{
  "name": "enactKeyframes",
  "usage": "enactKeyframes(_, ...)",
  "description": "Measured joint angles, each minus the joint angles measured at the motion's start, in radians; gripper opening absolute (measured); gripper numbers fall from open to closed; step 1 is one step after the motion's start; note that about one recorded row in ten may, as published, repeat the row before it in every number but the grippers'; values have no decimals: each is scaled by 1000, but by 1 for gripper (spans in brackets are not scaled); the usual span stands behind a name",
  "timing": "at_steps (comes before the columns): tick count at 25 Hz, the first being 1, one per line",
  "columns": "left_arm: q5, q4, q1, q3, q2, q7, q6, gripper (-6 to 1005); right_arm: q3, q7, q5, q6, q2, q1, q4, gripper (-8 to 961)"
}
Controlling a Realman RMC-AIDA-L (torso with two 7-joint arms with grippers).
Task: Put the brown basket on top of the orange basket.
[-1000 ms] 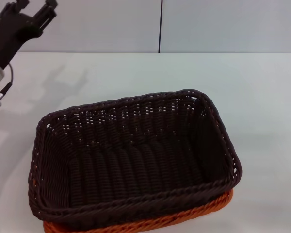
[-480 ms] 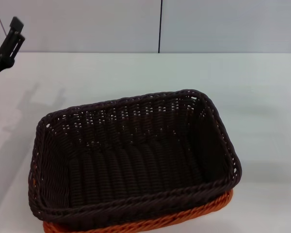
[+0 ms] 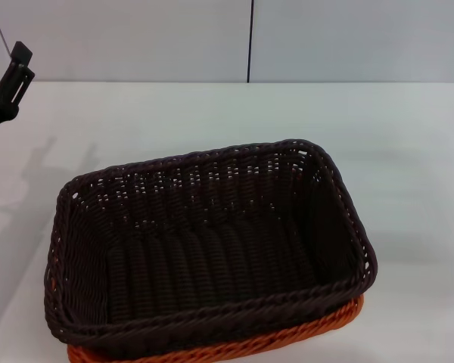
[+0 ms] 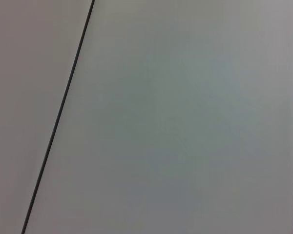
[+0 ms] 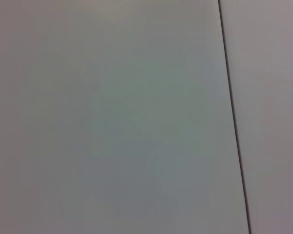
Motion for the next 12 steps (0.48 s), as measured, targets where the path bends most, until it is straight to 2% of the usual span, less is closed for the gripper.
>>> enactKeyframes(12, 3, -1, -9, 4, 0, 0, 10, 813, 15, -1, 0, 17, 5, -3, 12, 560)
